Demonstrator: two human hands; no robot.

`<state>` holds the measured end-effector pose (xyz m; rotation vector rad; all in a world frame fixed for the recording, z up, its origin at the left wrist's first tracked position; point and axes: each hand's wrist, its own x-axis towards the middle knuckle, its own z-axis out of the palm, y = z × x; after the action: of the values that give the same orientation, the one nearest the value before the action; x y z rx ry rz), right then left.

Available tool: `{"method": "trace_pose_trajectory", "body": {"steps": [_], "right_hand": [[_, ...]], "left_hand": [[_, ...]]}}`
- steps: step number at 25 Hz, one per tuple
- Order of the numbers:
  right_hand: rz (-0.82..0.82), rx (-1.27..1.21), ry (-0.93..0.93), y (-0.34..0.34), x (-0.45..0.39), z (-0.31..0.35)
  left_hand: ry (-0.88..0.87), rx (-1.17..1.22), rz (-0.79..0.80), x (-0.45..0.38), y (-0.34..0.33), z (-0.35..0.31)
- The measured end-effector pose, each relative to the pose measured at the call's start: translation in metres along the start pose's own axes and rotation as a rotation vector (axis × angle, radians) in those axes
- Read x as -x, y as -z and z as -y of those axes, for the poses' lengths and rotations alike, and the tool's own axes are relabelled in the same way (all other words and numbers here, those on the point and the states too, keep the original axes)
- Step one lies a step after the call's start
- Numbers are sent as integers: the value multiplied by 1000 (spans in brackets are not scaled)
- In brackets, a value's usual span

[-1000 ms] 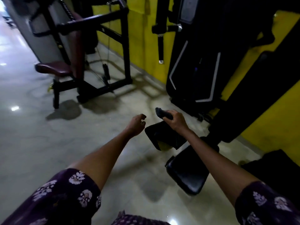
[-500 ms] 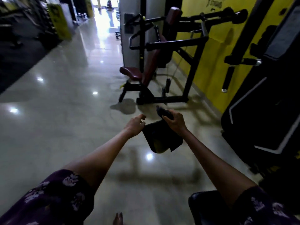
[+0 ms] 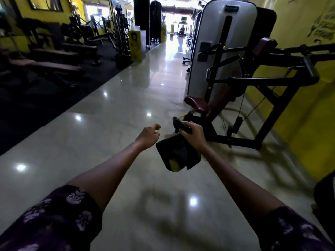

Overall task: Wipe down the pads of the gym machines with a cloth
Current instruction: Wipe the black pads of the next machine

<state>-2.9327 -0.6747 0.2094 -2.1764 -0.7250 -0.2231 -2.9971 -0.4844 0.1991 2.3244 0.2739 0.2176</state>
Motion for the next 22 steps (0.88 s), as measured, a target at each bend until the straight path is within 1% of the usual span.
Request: {"method": "trace_pose_trajectory", "body": {"steps": [2, 6, 12, 17, 22], "right_hand": [[-15, -21, 3, -18, -35, 8], [-82, -87, 3, -50, -89, 17], [-43, -66, -19, -95, -182, -10], [5, -42, 15, -120, -307, -54], [20, -56, 56, -134, -438, -80]], "left_hand": [[12, 14, -24, -25, 20, 14], [24, 7, -11, -72, 46, 46], [18, -2, -21, -173, 59, 85], [13, 4, -59, -302, 77, 102], [2, -54, -71, -427, 102, 116]]}}
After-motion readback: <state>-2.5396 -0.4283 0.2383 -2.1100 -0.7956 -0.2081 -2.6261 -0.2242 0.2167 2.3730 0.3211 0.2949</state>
